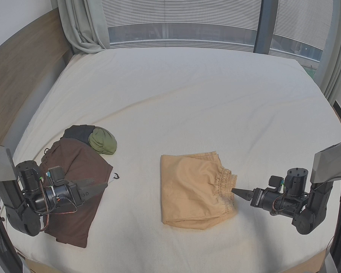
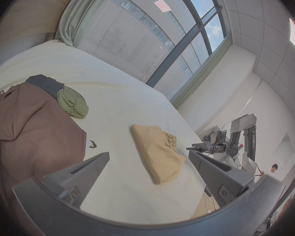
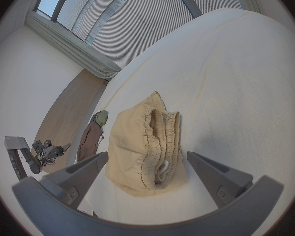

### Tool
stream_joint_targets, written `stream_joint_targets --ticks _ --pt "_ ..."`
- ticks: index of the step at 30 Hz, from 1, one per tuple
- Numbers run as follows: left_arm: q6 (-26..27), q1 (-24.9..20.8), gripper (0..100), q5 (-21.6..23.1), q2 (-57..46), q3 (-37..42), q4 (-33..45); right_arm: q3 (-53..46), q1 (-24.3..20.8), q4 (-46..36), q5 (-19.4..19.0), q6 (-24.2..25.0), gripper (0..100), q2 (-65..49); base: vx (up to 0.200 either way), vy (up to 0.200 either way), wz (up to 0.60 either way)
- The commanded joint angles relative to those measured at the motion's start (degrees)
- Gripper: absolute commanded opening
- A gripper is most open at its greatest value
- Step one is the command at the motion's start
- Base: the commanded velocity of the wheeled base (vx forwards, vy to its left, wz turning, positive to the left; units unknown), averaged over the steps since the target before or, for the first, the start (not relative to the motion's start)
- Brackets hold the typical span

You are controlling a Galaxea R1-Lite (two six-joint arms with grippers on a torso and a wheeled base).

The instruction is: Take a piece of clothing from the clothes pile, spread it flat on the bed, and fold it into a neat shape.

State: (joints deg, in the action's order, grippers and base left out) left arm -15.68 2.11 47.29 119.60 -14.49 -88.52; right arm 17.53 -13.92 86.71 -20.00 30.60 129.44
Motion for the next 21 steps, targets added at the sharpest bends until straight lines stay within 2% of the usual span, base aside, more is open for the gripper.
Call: stream_joint_targets --ticks 1,17,21 --pt "-0.06 0.44 100 0.0 1.25 0.17 0.01 -0.57 -0.23 -0.05 -0.03 -0.19 100 0.73 0.0 0.0 0.0" --pt "0.12 0.35 100 0.17 1.78 0.17 0.01 -0.22 -0.58 0.12 0.14 -1.68 100 7.49 0.0 0.0 0.0" --pt "0.12 0.35 100 0.17 1.86 0.34 0.01 0.66 -2.07 0.21 0.58 -1.68 100 10.13 0.0 0.0 0.0"
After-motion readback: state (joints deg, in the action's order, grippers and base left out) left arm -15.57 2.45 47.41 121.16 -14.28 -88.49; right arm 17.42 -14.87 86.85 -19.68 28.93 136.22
